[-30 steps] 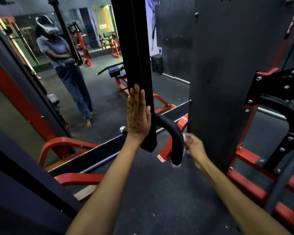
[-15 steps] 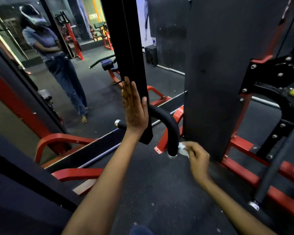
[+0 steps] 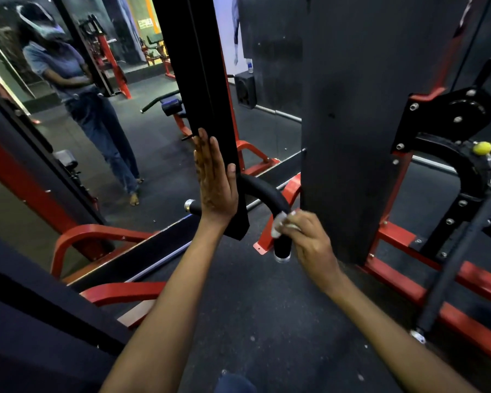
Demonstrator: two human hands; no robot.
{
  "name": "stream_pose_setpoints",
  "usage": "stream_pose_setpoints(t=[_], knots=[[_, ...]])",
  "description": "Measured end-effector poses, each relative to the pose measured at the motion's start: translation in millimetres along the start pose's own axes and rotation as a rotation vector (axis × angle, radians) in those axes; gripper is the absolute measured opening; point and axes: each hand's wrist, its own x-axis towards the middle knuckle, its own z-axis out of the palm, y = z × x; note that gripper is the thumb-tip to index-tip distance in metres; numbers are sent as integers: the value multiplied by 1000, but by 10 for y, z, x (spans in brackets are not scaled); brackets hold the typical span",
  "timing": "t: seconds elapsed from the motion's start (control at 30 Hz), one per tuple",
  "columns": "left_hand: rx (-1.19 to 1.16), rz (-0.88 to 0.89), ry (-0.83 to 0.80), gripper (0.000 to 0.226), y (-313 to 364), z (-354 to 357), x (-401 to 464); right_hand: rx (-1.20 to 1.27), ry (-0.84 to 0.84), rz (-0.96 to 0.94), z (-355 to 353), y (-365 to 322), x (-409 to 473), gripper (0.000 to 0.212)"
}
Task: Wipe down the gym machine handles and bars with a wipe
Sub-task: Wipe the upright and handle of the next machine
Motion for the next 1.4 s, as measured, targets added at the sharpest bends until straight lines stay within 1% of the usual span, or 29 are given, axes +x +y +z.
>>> stream_pose_setpoints(t=[0.03, 0.1, 0.13, 0.17, 0.2, 0.23, 0.27, 0.3, 0.33, 0.4, 0.5, 0.6, 0.63, 0.7, 0.73, 0.77, 0.83, 0.87, 0.9, 1.0, 1.03, 1.07, 1.1, 1.13, 1.2, 1.23, 1.3, 1.37, 1.4], knots=[[-4, -1, -2, 63, -7, 3, 0, -17, -2, 27, -34, 11, -97, 16], [-16, -1, 12, 63, -19, 18, -12, -12, 59, 91, -121, -14, -22, 26], [-21, 0, 17, 63, -23, 26, -12, -26, 91, 119, -141, -59, 143, 25], [-25, -2, 15, 62, -25, 28, -4, -42, 81, 134, -131, -109, 370, 23], [-28, -3, 7, 61, -30, 25, 2, -42, 16, 138, -87, -153, 633, 27], [-29, -3, -3, 60, -41, 18, 2, -20, -100, 133, -20, -187, 870, 34], [-30, 0, -16, 59, -52, 9, 4, 2, -219, 101, 60, -215, 1056, 35], [-33, 2, -27, 58, -65, 1, 1, -10, -294, 42, 132, -231, 1165, 33], [-36, 4, -32, 58, -74, -5, -7, -42, -324, -25, 169, -223, 1197, 30], [-39, 11, -26, 58, -82, -5, -19, -45, -291, -82, 87, -142, 1077, 25], [-34, 36, 4, 59, -83, 6, -20, 18, -90, -69, -149, -16, 601, 18], [-42, 16, 8, 59, -62, 15, -23, 41, -26, 140, -303, 102, 211, 32], [-44, 7, 16, 59, -51, 22, -38, 38, -5, 188, -305, 126, 227, 35], [-38, -12, 24, 59, -32, 39, -48, 69, 56, 235, -272, 56, 515, 33], [-29, -17, 21, 59, -29, 42, -39, 115, 47, 231, -237, -13, 739, 30], [-17, -21, 9, 61, -30, 42, -37, 186, -14, 213, -191, -84, 945, 28], [0, -35, -6, 63, -33, 44, -43, 268, -208, 156, -71, -168, 1194, 28], [-2, -48, -5, 62, -27, 53, -47, 269, -239, 135, -16, -159, 1191, 28], [-9, -61, 3, 61, -14, 64, -58, 280, -198, 141, 19, -131, 1117, 28], [-22, -55, 54, 60, 33, 112, -86, 286, 129, 280, -3, -109, 693, 26], [-20, -52, 62, 60, 47, 121, -85, 253, 211, 280, 6, -99, 516, 25], [-18, -55, 63, 60, 53, 125, -75, 193, 240, 250, 23, -76, 325, 24], [-17, -62, 61, 60, 52, 120, -75, 146, 222, 212, 56, -30, 103, 23], [-16, -65, 61, 59, 48, 113, -81, 106, 158, 182, 87, 38, -122, 21], [-18, -68, 56, 59, 33, 110, -91, 62, 6, 197, 123, 178, -488, 15], [-23, -69, 49, 59, 27, 110, -92, 51, -14, 202, 118, 220, -576, 15], [-24, -60, 53, 59, 25, 123, -98, 16, 51, 180, 109, 181, -503, 18], [-18, -56, 58, 59, 26, 130, -81, 47, 134, 155, 109, 5, -205, 17], [-16, -57, 56, 59, 20, 129, -57, 63, 133, 160, 115, -77, -47, 16]])
